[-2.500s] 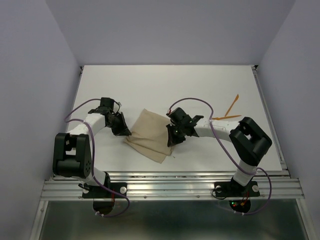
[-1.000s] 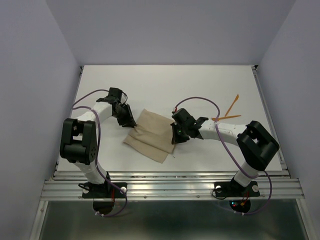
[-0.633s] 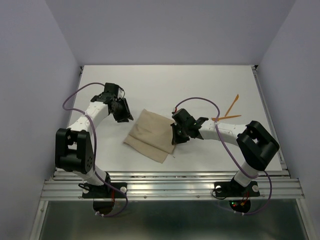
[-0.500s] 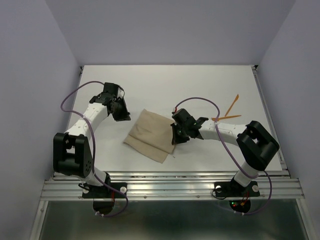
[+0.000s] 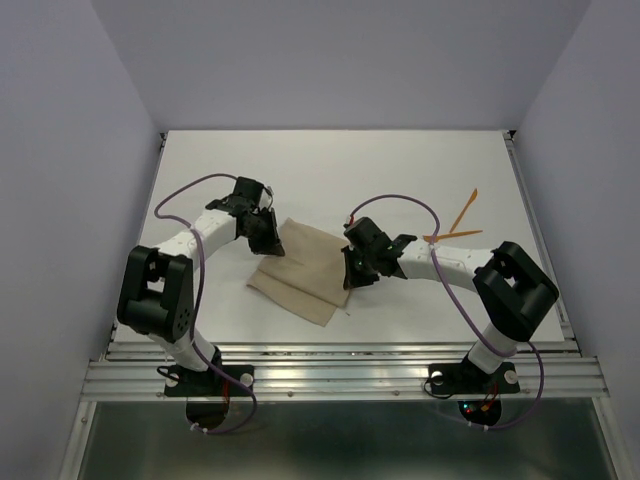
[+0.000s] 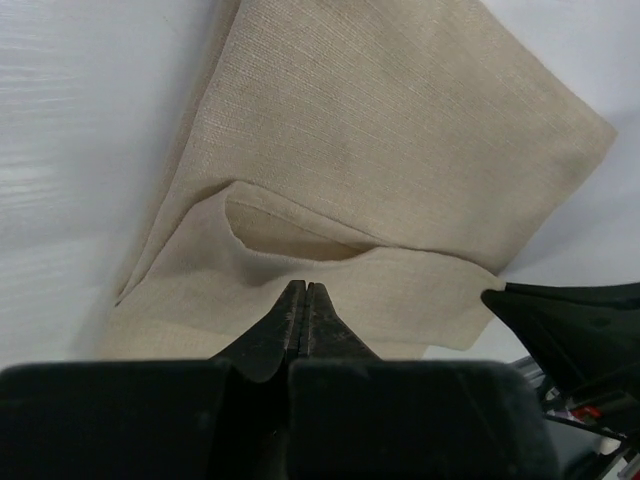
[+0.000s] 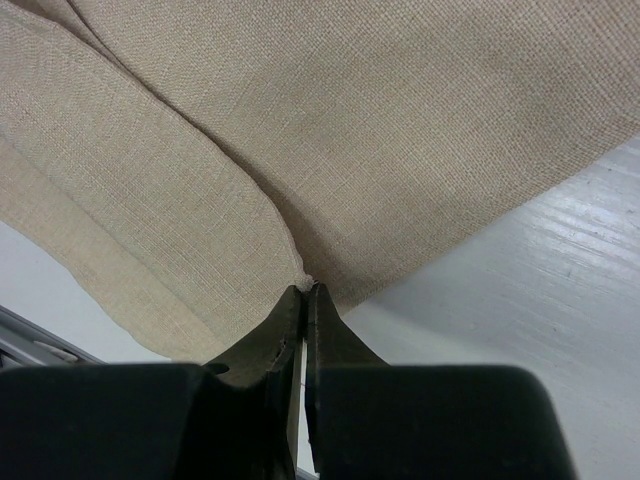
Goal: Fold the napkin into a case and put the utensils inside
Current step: Fold the lower triangle-folded napkin at the center of the board.
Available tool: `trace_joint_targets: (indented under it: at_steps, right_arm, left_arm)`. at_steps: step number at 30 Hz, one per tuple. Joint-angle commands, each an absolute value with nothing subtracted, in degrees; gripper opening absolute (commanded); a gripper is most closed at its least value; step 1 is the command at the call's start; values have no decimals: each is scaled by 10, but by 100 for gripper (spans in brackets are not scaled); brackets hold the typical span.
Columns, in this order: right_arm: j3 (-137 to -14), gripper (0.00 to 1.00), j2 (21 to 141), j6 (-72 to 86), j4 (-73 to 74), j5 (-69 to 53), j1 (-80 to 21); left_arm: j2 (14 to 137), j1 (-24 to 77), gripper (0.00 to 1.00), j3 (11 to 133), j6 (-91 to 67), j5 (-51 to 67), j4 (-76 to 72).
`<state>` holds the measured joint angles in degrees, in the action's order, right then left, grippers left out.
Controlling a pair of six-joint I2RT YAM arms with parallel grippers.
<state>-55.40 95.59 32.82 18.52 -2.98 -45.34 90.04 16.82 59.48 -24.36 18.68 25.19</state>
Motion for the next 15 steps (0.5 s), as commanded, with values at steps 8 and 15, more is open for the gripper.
trace_joint_targets:
  at_steps: [8,15]
  right_arm:
    - [-556,1,926,328,178,-17,-454]
    - [-566,1,904,329,182,11,-454]
  left_arm:
    - [959,171,0,597,-246,117,240]
    - [928,171,0,592,-252,128,228]
